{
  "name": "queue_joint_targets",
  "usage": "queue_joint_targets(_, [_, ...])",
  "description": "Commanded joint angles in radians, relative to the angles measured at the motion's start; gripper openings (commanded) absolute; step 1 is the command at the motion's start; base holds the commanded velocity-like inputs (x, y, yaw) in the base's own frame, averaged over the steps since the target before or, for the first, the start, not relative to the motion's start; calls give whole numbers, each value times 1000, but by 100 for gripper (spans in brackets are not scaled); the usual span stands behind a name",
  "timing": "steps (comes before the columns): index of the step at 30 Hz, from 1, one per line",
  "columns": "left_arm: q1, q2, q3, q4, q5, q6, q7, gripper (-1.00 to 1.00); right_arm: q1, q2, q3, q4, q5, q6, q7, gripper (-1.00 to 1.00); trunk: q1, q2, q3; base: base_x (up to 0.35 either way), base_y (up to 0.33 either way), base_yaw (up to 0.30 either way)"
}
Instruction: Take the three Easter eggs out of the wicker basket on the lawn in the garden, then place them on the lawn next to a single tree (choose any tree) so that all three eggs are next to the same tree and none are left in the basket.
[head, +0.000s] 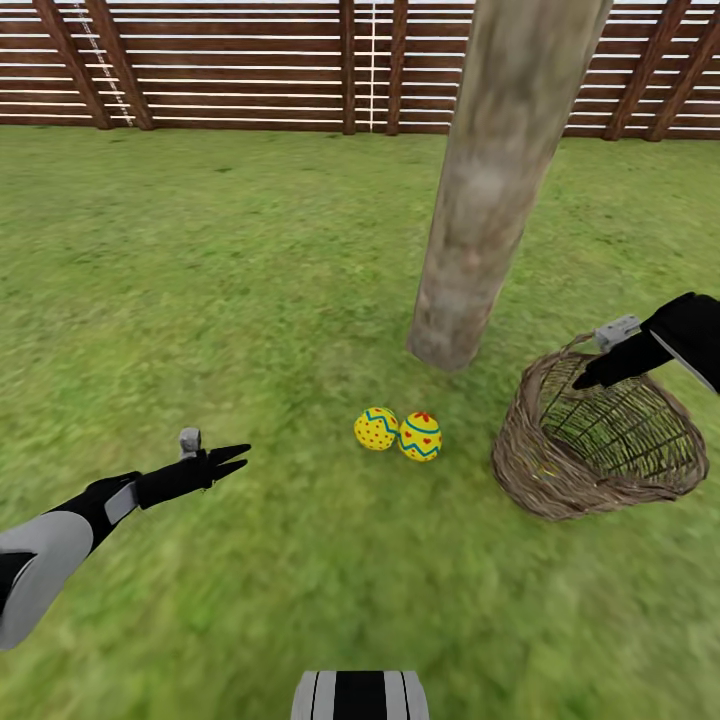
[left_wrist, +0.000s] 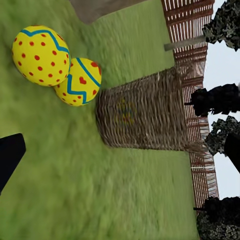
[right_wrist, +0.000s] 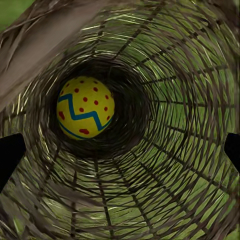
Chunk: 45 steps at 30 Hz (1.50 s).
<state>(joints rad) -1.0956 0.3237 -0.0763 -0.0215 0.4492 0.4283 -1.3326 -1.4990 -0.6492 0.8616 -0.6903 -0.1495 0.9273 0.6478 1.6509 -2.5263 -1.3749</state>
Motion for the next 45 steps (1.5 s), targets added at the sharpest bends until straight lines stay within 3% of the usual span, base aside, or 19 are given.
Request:
queue_joint_targets(1, [-1,0,-8,0,8,10,-3,100,-2,-2,6,-1,-10,3,-4,100,0,0,-1,301,-117,0])
queue_joint_targets(4, [0,-1,-8,0,8,10,-5,100,-1,-2,7,1,-9,-4,-5,100,0,0,-1,282,-121,0])
queue_joint_targets(12, [-1,-7,-8,0,8,12,-8,100,17,3,10,112,-15,-81,-1,100,0,0,-1,53,-46,0])
queue_joint_targets(19, [-1,-1,-8,0,9,13,-9,100,45,10,12,128,-16,-95,1,100,0,0,-1,1,-1,0])
queue_joint_targets(26, [-1,-11,-8,-1,7,22,-7,100,66,12,13,178,-13,-140,0,100,4,-2,-28,0,0,0])
queue_joint_targets(30, [-1,-83,-14,-3,4,30,9,100,68,11,12,192,-14,-143,1,100,5,-3,-43,0,0,0])
queue_joint_targets(31, [-1,-121,-16,-23,4,80,24,100,69,12,13,201,-14,-143,1,100,6,-3,-47,0,0,0])
queue_joint_targets(32, [-1,-149,-16,-103,3,175,33,100,69,12,13,205,-14,-143,2,100,6,-3,-51,0,0,0])
queue_joint_targets(37, [-1,-170,-13,-327,5,377,53,100,69,13,12,208,-13,-143,3,100,8,-5,-70,0,0,0])
queue_joint_targets(39, [0,-187,-11,-426,8,478,89,100,69,12,11,208,-13,-143,3,100,9,-5,-78,0,0,0])
queue_joint_targets(41, [-1,-215,1,-524,11,543,144,100,69,12,11,209,-13,-143,2,100,10,-5,-86,0,0,0])
queue_joint_targets(42, [1,-253,31,-614,26,572,238,100,69,12,11,209,-13,-143,1,100,11,-6,-90,0,0,0])
queue_joint_targets(45, [1,-323,71,-680,107,589,458,100,70,12,11,209,-13,-143,0,100,12,-6,-101,0,0,0])
